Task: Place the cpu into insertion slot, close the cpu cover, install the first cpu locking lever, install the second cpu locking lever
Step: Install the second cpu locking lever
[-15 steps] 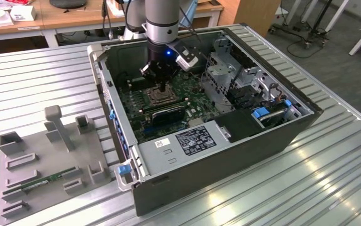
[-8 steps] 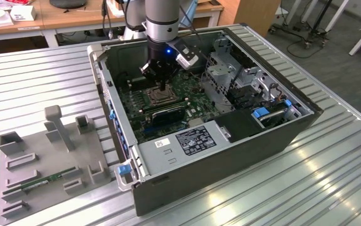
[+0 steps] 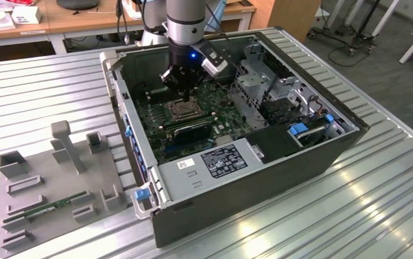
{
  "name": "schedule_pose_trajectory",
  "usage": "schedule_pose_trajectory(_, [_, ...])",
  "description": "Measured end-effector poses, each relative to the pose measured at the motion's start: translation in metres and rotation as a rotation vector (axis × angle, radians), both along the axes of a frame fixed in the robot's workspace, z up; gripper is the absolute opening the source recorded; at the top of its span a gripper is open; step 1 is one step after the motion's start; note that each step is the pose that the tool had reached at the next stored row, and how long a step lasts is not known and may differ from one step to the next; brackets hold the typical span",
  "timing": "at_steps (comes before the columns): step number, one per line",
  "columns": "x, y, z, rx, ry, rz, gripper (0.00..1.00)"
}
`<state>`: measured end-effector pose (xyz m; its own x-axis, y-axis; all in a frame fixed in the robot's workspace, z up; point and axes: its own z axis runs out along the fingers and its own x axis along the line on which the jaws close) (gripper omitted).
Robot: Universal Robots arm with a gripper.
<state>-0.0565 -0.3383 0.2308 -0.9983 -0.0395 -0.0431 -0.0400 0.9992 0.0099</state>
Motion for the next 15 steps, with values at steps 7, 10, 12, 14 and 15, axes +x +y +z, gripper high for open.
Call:
schedule_pose_trajectory(7, [-0.0001, -0.0001, 0.003, -0.0005, 0.0003, 0.0, 0.11])
schedule_pose_trajectory(10, [0.0, 0.0, 0.0044, -0.0002, 0.0001, 0.0, 0.11])
schedule_pose_trajectory(12, [0.0, 0.0, 0.005, -0.0001, 0.0001, 0.0, 0.11])
schedule_pose_trajectory(14, [0.0, 0.0, 0.0065, -0.0001, 0.0001, 0.0, 0.11])
schedule_pose_trajectory(15, [0.0, 0.0, 0.0072, -0.0001, 0.0, 0.0, 0.11])
